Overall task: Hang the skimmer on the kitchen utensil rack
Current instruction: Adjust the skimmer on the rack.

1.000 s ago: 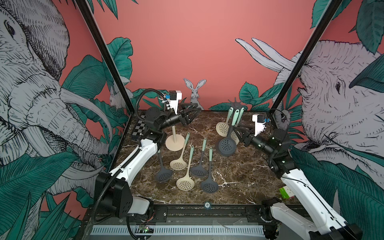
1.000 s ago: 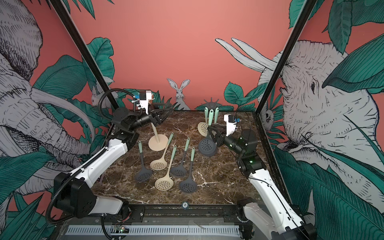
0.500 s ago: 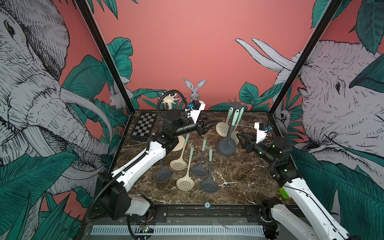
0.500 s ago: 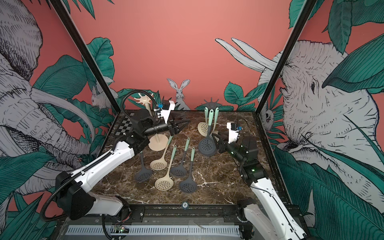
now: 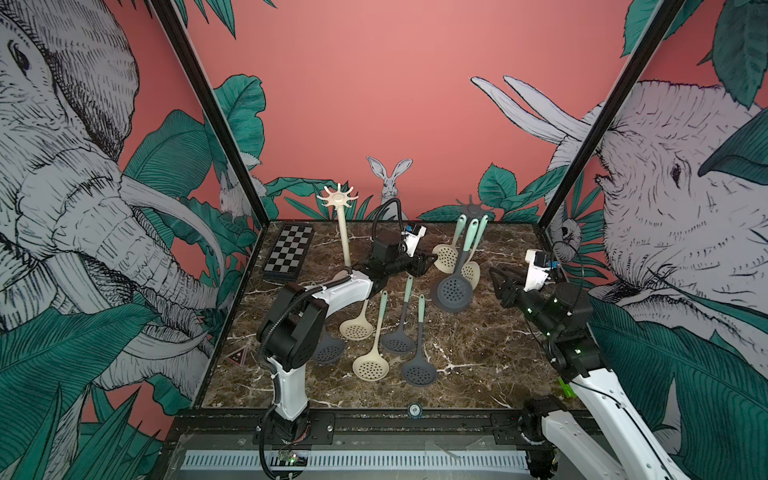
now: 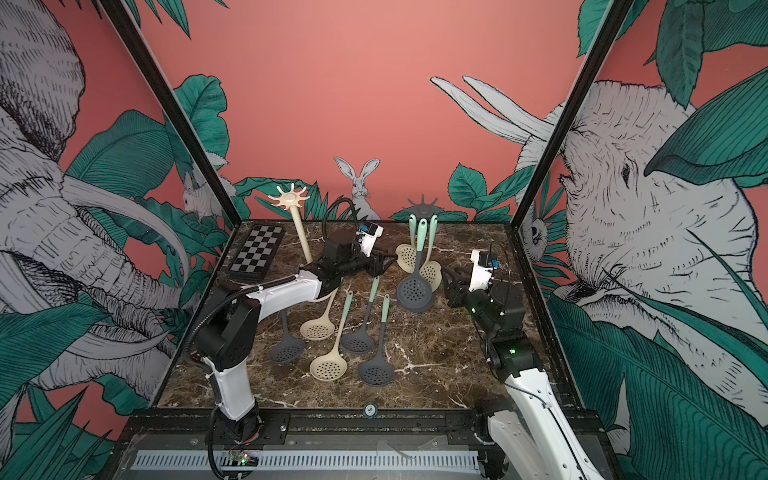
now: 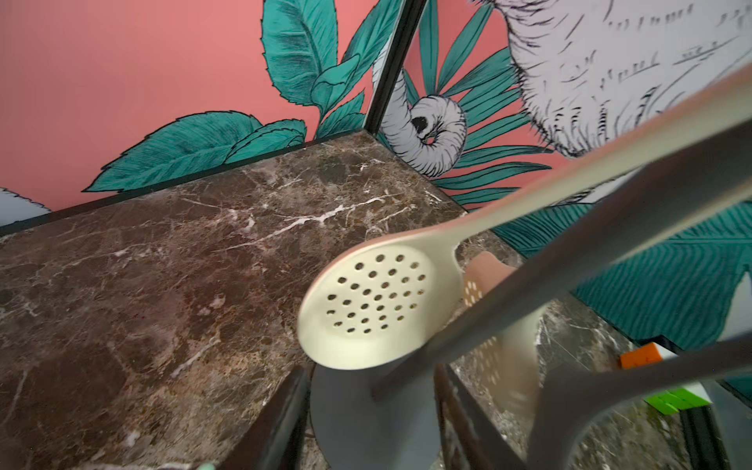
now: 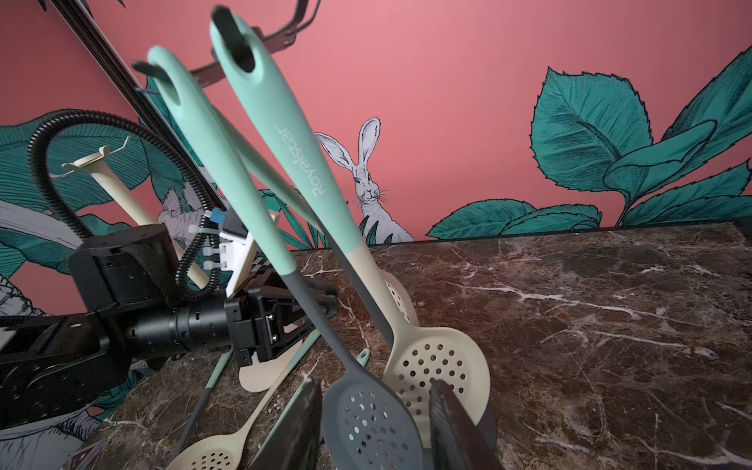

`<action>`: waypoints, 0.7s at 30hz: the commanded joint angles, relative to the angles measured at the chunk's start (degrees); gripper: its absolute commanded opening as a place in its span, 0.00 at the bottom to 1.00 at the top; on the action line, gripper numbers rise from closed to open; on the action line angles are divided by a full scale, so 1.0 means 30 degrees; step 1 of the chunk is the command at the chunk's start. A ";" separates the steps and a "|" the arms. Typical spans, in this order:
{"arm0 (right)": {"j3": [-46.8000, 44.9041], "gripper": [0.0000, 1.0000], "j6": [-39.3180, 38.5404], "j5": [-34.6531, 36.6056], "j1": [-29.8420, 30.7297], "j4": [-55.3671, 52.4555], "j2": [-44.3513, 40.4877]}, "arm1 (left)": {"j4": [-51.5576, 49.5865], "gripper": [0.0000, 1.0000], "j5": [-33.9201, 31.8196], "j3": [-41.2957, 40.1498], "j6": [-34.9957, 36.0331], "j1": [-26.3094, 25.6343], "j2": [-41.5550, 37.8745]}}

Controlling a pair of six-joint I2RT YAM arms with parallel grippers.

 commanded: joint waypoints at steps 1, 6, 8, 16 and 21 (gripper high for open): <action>-0.0113 0.43 0.0082 0.0117 -0.0158 0.0445 -0.0259 | 0.1114 0.51 -0.0629 0.1007 0.0405 0.0019 0.0123; -0.0203 0.43 0.0090 0.0085 -0.0257 0.0485 -0.0123 | 0.1674 0.51 -0.0492 0.1780 0.0108 0.0145 0.1525; -0.0245 0.43 0.0095 -0.0010 -0.0305 0.0491 -0.0049 | 0.1934 0.49 -0.0212 0.2100 -0.0192 0.0308 0.2024; -0.0392 0.43 0.0087 -0.0141 -0.0451 0.0577 -0.0019 | 0.3168 0.44 0.1985 0.2489 -0.0392 0.0886 0.3308; -0.0521 0.43 0.0166 -0.0260 -0.0532 0.0709 0.0069 | 0.3756 0.41 0.3175 0.2602 -0.0581 0.1303 0.3912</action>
